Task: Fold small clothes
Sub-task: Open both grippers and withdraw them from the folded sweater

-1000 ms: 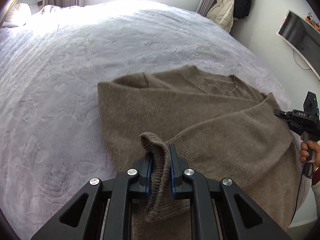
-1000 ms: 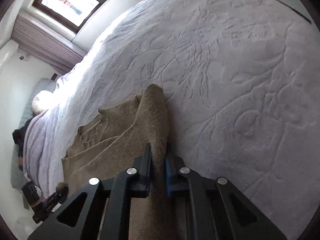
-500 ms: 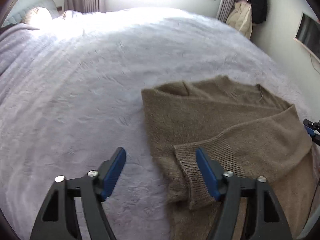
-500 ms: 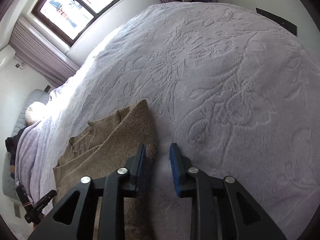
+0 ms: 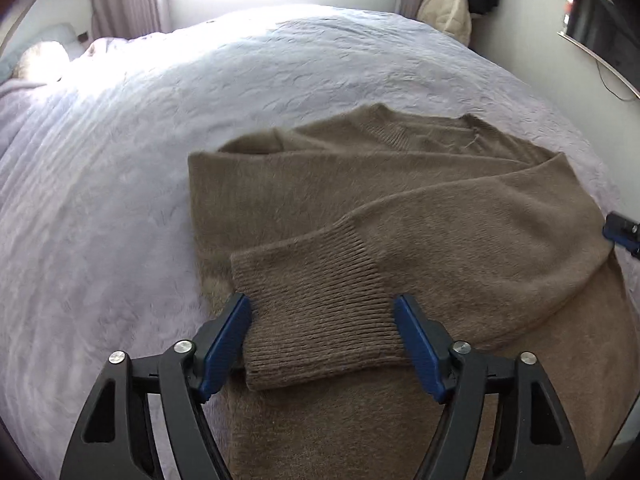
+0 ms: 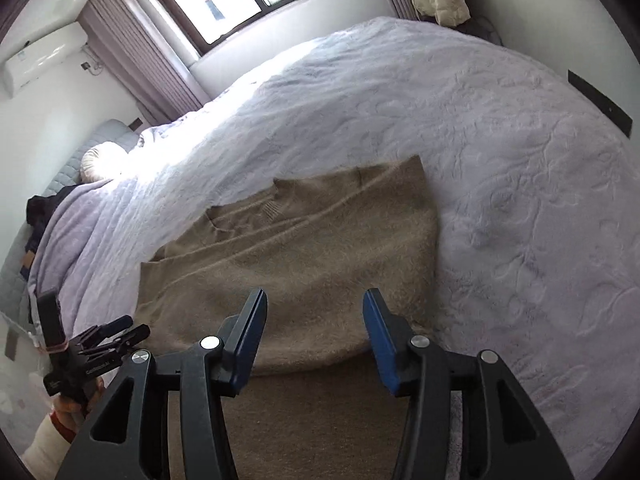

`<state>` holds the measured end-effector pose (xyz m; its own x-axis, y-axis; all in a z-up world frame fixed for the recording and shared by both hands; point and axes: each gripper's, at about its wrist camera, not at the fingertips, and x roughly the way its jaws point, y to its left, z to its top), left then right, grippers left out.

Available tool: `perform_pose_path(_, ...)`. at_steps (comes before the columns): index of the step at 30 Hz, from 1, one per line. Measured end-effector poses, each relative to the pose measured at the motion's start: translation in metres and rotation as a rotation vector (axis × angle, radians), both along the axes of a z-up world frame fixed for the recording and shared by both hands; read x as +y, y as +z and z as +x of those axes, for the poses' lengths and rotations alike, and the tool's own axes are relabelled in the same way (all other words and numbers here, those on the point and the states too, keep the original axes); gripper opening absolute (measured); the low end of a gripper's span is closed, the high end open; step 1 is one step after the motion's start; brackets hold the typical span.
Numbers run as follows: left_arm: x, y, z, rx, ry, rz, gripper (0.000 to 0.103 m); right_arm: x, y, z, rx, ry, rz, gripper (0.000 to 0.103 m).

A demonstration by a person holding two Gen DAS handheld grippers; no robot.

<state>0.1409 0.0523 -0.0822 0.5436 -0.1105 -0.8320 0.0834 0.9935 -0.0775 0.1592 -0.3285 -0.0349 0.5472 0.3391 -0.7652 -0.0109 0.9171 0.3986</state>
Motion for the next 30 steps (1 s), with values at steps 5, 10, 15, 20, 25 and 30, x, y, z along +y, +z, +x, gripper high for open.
perform_pose_path(5,0.008,0.010,-0.019,-0.013,0.010,0.064,0.077,-0.038,-0.016,-0.022,0.008,-0.103,0.202,0.047)
perform_pose_path(10,0.018,0.015,-0.049,-0.005,0.023,0.072,0.077,-0.033,0.000,-0.059,-0.002,-0.088,0.126,0.061)
perform_pose_path(15,0.016,0.011,-0.091,0.012,0.051,0.061,0.077,-0.024,-0.001,-0.094,0.015,-0.068,0.153,0.061)
perform_pose_path(20,0.008,0.003,-0.131,0.030,0.059,0.079,0.077,-0.005,0.002,-0.134,0.002,-0.038,0.103,0.061)
perform_pose_path(25,0.005,0.003,-0.163,0.039,0.080,0.067,0.077,0.015,0.005,-0.170,-0.019,0.004,0.049,0.063)
perform_pose_path(30,-0.006,0.001,-0.184,0.036,0.089,0.097,0.077,0.030,0.001,-0.198,-0.025,0.022,0.044,0.063)
